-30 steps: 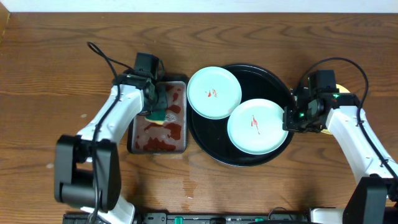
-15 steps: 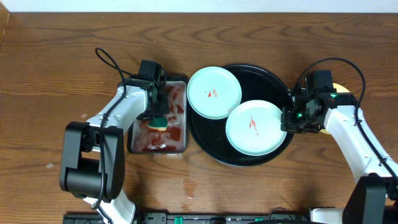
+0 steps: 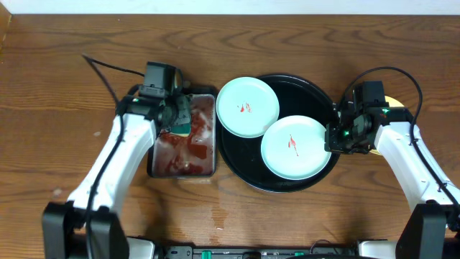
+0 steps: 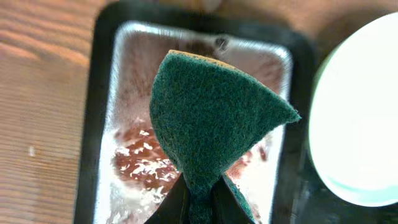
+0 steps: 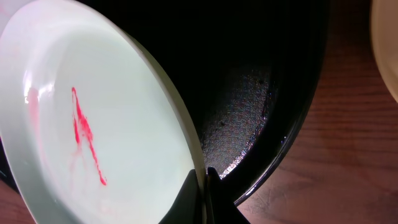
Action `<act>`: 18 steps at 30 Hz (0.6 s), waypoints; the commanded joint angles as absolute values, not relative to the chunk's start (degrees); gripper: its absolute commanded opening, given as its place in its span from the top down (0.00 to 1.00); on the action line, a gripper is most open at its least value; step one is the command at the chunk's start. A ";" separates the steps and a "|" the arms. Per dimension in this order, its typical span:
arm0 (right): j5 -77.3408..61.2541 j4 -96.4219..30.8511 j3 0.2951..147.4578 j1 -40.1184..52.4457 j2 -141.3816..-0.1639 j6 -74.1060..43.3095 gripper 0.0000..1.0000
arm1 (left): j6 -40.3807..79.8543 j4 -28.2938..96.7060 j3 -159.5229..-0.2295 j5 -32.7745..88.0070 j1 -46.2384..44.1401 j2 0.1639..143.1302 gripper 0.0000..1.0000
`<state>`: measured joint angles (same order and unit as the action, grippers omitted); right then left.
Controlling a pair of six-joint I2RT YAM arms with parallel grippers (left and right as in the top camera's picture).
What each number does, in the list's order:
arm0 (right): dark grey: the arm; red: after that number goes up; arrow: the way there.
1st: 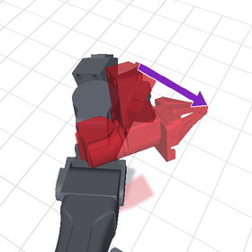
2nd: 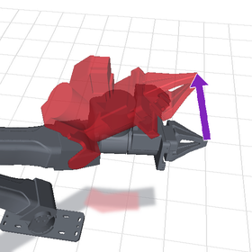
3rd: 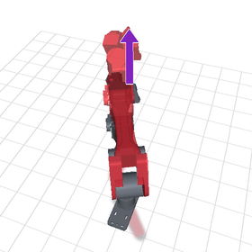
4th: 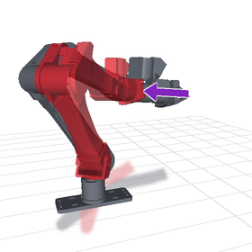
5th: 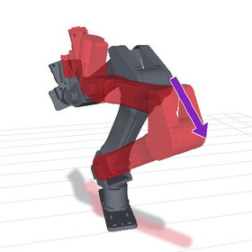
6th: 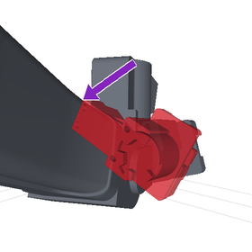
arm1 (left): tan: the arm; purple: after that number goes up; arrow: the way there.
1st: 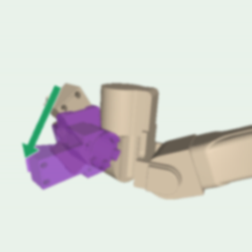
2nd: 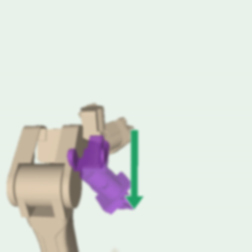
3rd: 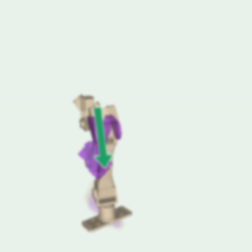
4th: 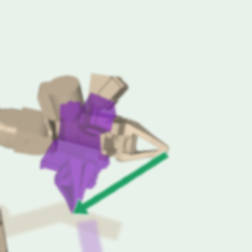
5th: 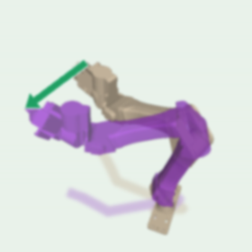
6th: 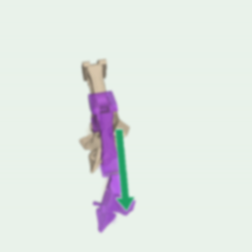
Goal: Clean dirty plates on tray and stack at the side
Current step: 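Dip the sponge in the soapy tray with the left gripper and lift it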
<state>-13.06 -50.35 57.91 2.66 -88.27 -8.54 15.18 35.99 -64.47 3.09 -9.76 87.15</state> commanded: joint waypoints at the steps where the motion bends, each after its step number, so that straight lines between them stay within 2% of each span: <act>1: -13.54 -50.43 58.28 3.09 -88.58 -9.17 0.99 | 14.68 35.86 -65.49 3.46 -9.54 84.82 0.92; 18: -13.54 -50.37 58.28 3.09 -88.58 -9.17 0.99 | 14.68 31.09 -65.49 3.95 -9.54 76.42 0.93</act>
<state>-13.06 -50.35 57.91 2.66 -88.27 -8.54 15.18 32.03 -64.47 3.09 -9.76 77.60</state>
